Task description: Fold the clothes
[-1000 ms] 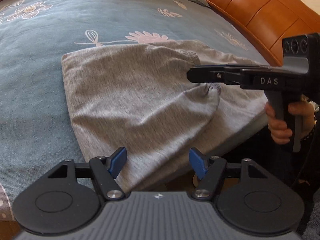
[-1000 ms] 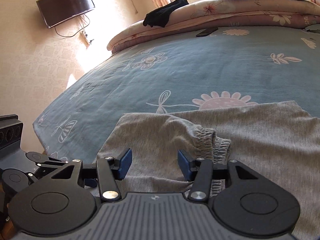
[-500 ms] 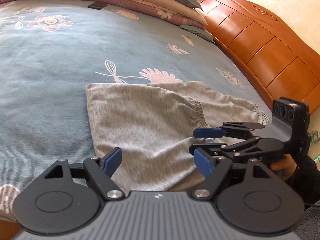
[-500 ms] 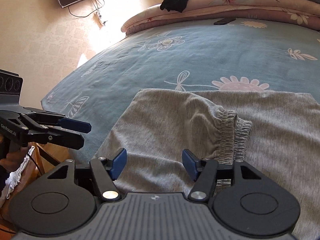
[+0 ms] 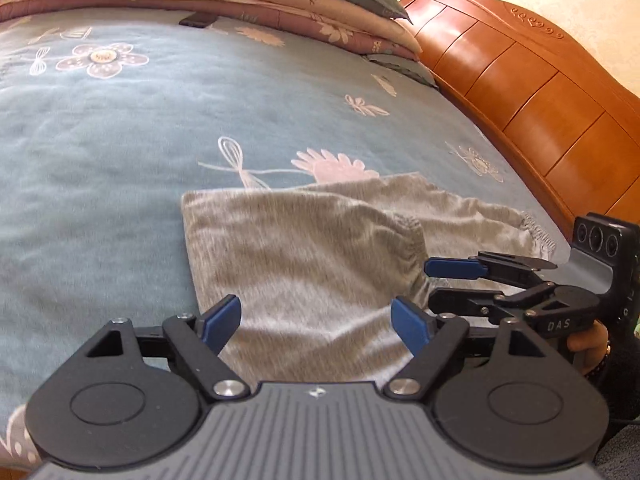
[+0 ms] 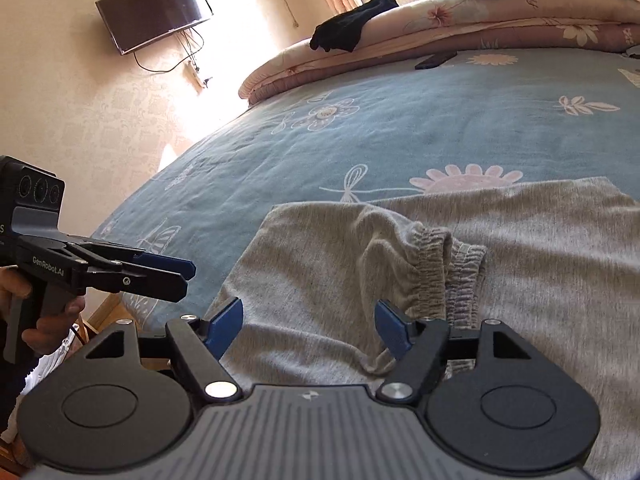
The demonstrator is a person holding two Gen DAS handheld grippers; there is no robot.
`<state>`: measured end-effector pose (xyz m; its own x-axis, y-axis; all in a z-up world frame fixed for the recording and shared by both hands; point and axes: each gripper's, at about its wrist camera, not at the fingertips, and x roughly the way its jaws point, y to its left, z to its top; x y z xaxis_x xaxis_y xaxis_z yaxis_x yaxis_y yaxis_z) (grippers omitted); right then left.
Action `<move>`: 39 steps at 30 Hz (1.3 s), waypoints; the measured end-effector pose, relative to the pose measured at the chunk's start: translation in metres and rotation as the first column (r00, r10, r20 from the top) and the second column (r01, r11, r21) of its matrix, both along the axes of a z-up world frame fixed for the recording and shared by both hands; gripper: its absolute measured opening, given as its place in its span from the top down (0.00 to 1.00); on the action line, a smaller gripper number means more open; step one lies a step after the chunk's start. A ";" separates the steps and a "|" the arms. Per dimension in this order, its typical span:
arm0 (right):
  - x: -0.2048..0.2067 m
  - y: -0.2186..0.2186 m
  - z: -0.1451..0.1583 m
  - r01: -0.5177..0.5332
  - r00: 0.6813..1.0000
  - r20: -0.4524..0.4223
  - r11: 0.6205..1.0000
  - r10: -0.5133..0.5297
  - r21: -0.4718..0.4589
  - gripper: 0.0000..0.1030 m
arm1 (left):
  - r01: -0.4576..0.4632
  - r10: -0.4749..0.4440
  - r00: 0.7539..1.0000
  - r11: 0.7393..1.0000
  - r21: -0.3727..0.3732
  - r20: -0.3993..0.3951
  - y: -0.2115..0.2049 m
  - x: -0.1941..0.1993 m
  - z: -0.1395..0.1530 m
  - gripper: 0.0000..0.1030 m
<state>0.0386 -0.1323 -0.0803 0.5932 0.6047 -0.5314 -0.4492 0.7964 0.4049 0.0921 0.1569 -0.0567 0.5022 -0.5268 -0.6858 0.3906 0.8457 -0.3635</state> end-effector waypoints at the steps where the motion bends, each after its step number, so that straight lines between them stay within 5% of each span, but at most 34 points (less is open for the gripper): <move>1: 0.003 -0.003 0.004 0.011 1.000 0.009 1.000 -0.011 0.004 0.24 | 0.001 -0.001 1.000 1.000 0.004 0.009 -0.005 0.011 -0.001 0.20; 5: 0.017 -0.017 0.008 0.053 0.999 -0.001 0.999 -0.052 0.014 0.19 | -0.010 0.010 1.000 1.000 -0.005 -0.006 -0.016 0.054 -0.024 0.20; 7: 0.023 -0.021 0.005 0.055 0.998 -0.014 0.998 -0.055 0.004 0.19 | -0.047 0.048 0.995 0.999 0.018 -0.083 -0.015 0.073 -0.046 0.20; 16: 0.052 -0.035 -0.025 0.045 0.999 -0.022 0.993 -0.048 -0.105 0.14 | -0.011 0.009 1.000 0.994 0.105 0.014 -0.015 0.053 -0.042 0.18; 21: 0.057 -0.027 -0.042 -0.008 1.000 -0.012 0.978 0.006 -0.208 0.12 | 0.020 -0.019 1.000 0.999 0.046 -0.006 -0.021 0.063 -0.059 0.09; 28: 0.109 -0.027 0.004 -0.150 0.988 -0.041 0.987 0.147 -0.062 0.11 | 0.102 -0.129 0.983 0.975 0.197 0.130 -0.039 0.040 -0.066 0.06; 31: 0.156 0.004 0.023 -0.308 0.946 -0.087 0.950 0.312 0.058 0.11 | 0.104 -0.135 0.980 0.975 0.198 0.148 -0.038 0.037 -0.067 0.05; 35: 0.208 0.064 0.014 -0.482 0.832 -0.205 0.855 0.515 0.191 0.10 | 0.108 -0.135 0.978 0.981 0.164 0.161 -0.031 0.034 -0.067 0.05; 39: 0.221 0.116 -0.005 -0.588 0.752 -0.275 0.798 0.600 0.134 0.10 | 0.122 -0.146 0.972 0.983 0.136 0.183 -0.024 0.029 -0.069 0.05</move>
